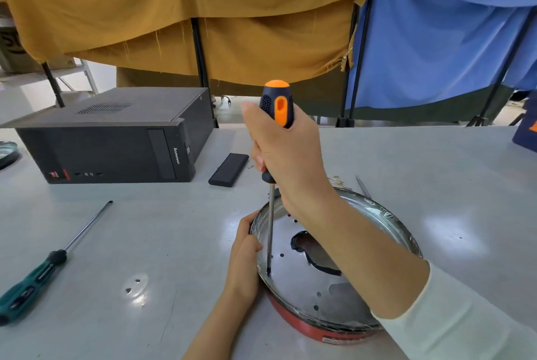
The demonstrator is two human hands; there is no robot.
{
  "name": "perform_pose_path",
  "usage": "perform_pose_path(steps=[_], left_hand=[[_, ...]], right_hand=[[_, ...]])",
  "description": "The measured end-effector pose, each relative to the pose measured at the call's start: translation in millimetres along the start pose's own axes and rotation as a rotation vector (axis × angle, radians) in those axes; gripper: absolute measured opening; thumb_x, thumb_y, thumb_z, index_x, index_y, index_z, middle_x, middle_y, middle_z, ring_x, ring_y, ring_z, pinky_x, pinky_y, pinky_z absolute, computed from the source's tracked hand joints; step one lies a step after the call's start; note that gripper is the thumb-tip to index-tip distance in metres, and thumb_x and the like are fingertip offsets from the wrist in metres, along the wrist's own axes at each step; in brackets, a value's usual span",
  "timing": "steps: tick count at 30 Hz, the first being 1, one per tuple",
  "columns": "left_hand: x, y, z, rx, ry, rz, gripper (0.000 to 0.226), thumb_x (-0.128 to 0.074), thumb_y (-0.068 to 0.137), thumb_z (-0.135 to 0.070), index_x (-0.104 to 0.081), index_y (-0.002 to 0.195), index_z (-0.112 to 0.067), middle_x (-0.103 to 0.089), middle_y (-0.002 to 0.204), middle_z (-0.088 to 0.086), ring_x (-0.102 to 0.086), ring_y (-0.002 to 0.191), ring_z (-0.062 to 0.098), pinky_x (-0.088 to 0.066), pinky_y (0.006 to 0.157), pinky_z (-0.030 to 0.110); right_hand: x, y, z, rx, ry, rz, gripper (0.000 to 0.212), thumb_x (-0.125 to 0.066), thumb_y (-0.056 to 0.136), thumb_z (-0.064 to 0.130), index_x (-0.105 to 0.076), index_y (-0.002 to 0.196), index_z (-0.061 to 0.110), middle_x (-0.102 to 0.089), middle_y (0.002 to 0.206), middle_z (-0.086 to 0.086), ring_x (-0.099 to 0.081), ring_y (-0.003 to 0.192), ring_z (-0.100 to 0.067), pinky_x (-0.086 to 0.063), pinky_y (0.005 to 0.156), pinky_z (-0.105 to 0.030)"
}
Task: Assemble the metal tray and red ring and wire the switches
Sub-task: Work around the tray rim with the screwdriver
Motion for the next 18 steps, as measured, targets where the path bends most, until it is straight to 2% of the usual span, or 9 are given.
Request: perform_pose_path(steps=[2,5,6,8,10,12,16,18], left_hand=[[0,-1,0,0.009,-0.007,0.005,0.039,-0.045,0.074,-0.015,-0.061,0.107,-0.027,-0.072,0.093,-0.010,-0.068,0.084,0.006,-0.051,0.059,0.015],[0,-1,-1,0.013,-0.031,0.005,0.043,-0.046,0.069,-0.020,-0.061,0.109,-0.025,-0.071,0.101,-0.006,-0.067,0.091,0.010,-0.052,0.063,0.017],[0,-1,-1,0.010,-0.035,0.008,0.043,-0.046,0.070,-0.020,-0.061,0.110,-0.024,-0.070,0.102,-0.005,-0.067,0.092,0.011,-0.052,0.063,0.018],[-1,-2,-3,0.000,-0.035,0.016,0.043,-0.046,0.070,-0.021,-0.060,0.111,-0.024,-0.070,0.103,-0.004,-0.066,0.093,0.012,-0.052,0.064,0.018],[-1,-2,-3,-0.009,-0.033,0.014,0.043,-0.045,0.070,-0.022,-0.060,0.111,-0.024,-0.070,0.103,-0.004,-0.066,0.093,0.013,-0.052,0.063,0.018],[-1,-3,-4,-0.028,-0.036,0.009,0.045,-0.044,0.069,-0.020,-0.061,0.111,-0.022,-0.070,0.103,-0.004,-0.066,0.091,0.010,-0.051,0.062,0.016],[-1,-3,-4,-0.053,-0.036,-0.001,0.047,-0.042,0.067,-0.017,-0.061,0.110,-0.022,-0.071,0.098,-0.006,-0.067,0.087,0.007,-0.051,0.061,0.015],[0,-2,-2,-0.043,-0.031,-0.008,0.045,-0.043,0.068,-0.018,-0.062,0.109,-0.025,-0.072,0.098,-0.008,-0.067,0.089,0.008,-0.051,0.063,0.016]], right_hand=[[-7,4,2,-0.078,0.052,0.254,0.025,-0.065,0.088,0.019,-0.050,0.068,0.016,-0.046,0.052,0.002,-0.042,0.043,-0.012,-0.038,0.045,-0.025],[-19,2,9,-0.198,0.227,0.743,0.011,-0.057,0.089,0.016,-0.054,0.078,0.014,-0.051,0.060,0.001,-0.045,0.047,-0.014,-0.039,0.052,-0.024],[-21,0,11,-0.219,0.265,0.859,0.011,-0.052,0.088,0.014,-0.052,0.077,0.012,-0.051,0.059,0.001,-0.046,0.047,-0.013,-0.040,0.052,-0.024],[-22,-4,14,-0.229,0.306,0.960,0.018,-0.045,0.088,0.009,-0.044,0.070,0.011,-0.047,0.054,0.002,-0.044,0.043,-0.012,-0.039,0.050,-0.021],[-22,-3,11,-0.232,0.309,0.910,0.026,-0.046,0.089,0.008,-0.040,0.065,0.014,-0.039,0.050,0.004,-0.037,0.040,-0.010,-0.036,0.046,-0.019],[-20,2,4,-0.222,0.282,0.712,0.032,-0.052,0.092,0.009,-0.040,0.064,0.018,-0.035,0.050,0.004,-0.032,0.039,-0.009,-0.032,0.045,-0.018],[-6,4,-5,-0.127,0.130,0.205,0.033,-0.061,0.087,0.013,-0.039,0.063,0.019,-0.037,0.049,0.003,-0.034,0.039,-0.009,-0.031,0.038,-0.016],[-4,1,-3,-0.070,-0.008,0.149,0.031,-0.064,0.085,0.017,-0.043,0.064,0.018,-0.041,0.048,0.003,-0.040,0.039,-0.010,-0.035,0.039,-0.016]])
Point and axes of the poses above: each hand's wrist, its own y-axis towards the middle knuckle, its own x-axis out of the back of the hand, z = x × y, the point moved 6 cm from there along y, towards the middle knuckle
